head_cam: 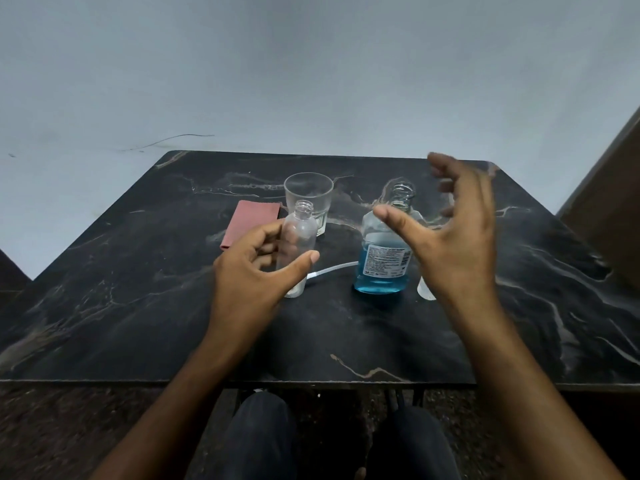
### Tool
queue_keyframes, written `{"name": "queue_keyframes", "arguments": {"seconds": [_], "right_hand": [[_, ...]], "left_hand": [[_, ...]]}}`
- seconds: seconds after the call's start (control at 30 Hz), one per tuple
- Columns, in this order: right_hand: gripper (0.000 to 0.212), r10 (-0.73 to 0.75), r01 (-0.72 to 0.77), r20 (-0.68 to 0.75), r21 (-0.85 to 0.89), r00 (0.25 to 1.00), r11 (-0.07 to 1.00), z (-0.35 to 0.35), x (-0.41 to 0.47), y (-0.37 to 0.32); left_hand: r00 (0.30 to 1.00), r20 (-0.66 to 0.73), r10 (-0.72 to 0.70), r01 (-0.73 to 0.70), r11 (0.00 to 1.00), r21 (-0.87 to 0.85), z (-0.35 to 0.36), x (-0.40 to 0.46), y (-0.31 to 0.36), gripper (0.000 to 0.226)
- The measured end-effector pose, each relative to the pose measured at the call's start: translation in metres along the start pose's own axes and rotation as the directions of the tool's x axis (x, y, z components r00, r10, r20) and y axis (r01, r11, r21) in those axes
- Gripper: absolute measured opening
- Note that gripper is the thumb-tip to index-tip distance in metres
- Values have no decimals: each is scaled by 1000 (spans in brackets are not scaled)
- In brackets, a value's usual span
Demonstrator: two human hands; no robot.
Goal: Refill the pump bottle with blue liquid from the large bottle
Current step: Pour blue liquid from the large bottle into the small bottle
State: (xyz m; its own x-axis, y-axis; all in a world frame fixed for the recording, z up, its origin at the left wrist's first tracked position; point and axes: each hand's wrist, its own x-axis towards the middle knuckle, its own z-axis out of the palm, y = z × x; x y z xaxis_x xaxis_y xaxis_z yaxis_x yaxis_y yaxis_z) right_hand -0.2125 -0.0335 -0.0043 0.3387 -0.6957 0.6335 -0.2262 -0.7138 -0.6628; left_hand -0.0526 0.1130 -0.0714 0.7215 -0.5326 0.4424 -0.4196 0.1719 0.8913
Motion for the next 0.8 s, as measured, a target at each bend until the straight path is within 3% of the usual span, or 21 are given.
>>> {"name": "queue_keyframes", "arguments": {"seconds": [0.07, 0.17, 0.23, 0.33, 0.5, 0.67, 0.8], "right_hand": [[105, 192, -209, 153, 105, 969, 972, 2, -5, 15], [113, 296, -383, 336, 230, 894, 894, 9, -12, 38], [99, 298, -438, 385, 353, 874, 827, 14, -13, 50], [61, 251, -482, 454, 515, 855, 709, 17, -11, 62], [53, 178, -447, 457, 591, 872, 671, 20, -10, 63], [53, 133, -289, 332, 482, 934, 827, 11, 2, 55], [57, 6, -70, 262, 237, 965, 969, -1, 15, 50]], "left_hand": [[1000, 18, -5, 5, 1000, -6, 4, 0, 1, 44], [999, 44, -12, 12, 1000, -2, 10, -2, 2, 45], [998, 60, -22, 22, 1000, -6, 14, -3, 4, 48], [996, 81, -34, 35, 999, -11, 16, -4, 5, 46], [995, 94, -29, 28, 1000, 14, 16, -7, 6, 41], [995, 92, -25, 22, 999, 31, 20, -8, 9, 45], [994, 106, -10, 7, 1000, 31, 25, -5, 13, 45]]}}
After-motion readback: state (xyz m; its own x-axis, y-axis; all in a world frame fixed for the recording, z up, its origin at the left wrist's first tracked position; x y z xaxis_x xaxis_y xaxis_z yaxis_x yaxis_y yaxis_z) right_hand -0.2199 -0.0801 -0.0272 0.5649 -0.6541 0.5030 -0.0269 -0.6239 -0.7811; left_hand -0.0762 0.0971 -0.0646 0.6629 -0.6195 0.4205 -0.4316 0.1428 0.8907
